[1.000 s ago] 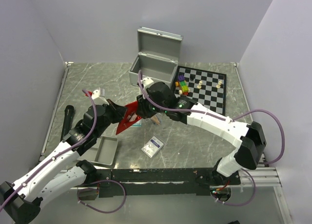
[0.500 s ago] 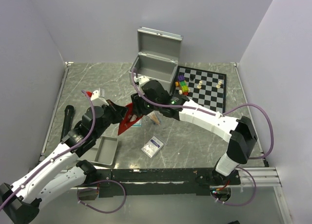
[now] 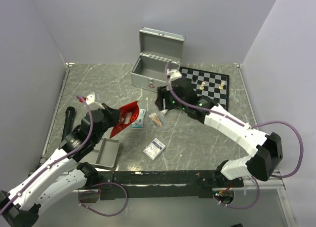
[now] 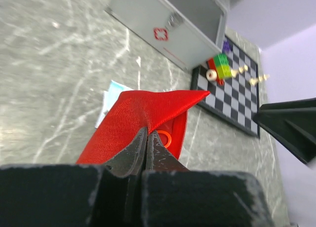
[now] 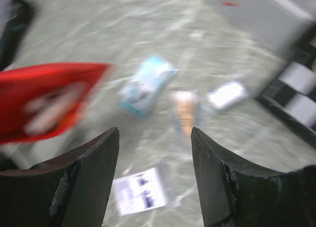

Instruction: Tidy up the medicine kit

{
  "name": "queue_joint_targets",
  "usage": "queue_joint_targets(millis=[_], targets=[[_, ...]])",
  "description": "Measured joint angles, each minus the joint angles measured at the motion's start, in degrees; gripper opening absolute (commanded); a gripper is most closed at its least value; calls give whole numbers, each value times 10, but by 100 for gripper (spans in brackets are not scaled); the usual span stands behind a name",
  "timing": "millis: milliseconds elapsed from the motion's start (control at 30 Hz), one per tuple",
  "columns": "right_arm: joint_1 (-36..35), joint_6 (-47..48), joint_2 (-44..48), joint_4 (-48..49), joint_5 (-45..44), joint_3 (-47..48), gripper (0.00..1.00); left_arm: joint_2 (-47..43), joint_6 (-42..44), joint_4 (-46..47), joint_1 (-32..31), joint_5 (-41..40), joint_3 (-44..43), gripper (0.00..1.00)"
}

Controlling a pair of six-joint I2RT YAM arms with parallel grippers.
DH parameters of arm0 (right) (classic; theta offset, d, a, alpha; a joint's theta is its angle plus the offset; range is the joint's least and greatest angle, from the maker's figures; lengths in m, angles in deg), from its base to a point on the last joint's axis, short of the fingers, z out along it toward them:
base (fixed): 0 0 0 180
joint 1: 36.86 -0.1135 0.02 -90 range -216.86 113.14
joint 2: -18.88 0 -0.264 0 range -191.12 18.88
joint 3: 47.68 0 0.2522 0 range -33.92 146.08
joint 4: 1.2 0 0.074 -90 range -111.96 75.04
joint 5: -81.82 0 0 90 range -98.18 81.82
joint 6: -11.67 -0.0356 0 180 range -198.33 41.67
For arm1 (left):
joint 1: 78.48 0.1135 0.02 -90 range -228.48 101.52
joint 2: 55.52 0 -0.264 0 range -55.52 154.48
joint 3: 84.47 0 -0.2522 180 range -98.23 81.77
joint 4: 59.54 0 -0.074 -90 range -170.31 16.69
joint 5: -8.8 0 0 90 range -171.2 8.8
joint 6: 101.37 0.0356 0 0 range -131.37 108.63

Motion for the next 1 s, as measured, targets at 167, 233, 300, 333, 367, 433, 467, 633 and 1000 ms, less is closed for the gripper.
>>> queue_joint_targets(millis=[167, 233, 300, 333, 367, 433, 467, 633, 1000], targets=[[62, -17, -42, 9, -10, -44, 69, -44, 1, -24, 0, -49, 0, 1], [65, -22, -75, 11, -9, -53, 69, -53, 1, -31, 0, -58, 0, 1], [67, -27, -113, 12, -7, -55, 69, -56, 1, -38, 0, -64, 0, 1], [68, -29, -130, 14, -6, -54, 69, -56, 1, -43, 0, -67, 0, 1], [68, -31, -143, 15, -7, -54, 69, -56, 1, -47, 0, -69, 0, 1], [71, -36, -170, 16, -9, -51, 69, -57, 1, -51, 0, -72, 0, 1], [73, -39, -182, 16, -9, -49, 69, -58, 0, -54, 0, -72, 0, 1], [86, -61, -232, 17, -21, -24, 69, -69, 0, -64, 0, -77, 0, 1], [106, -90, -302, 22, -37, 29, 69, -77, 0, -71, 0, -87, 0, 1]])
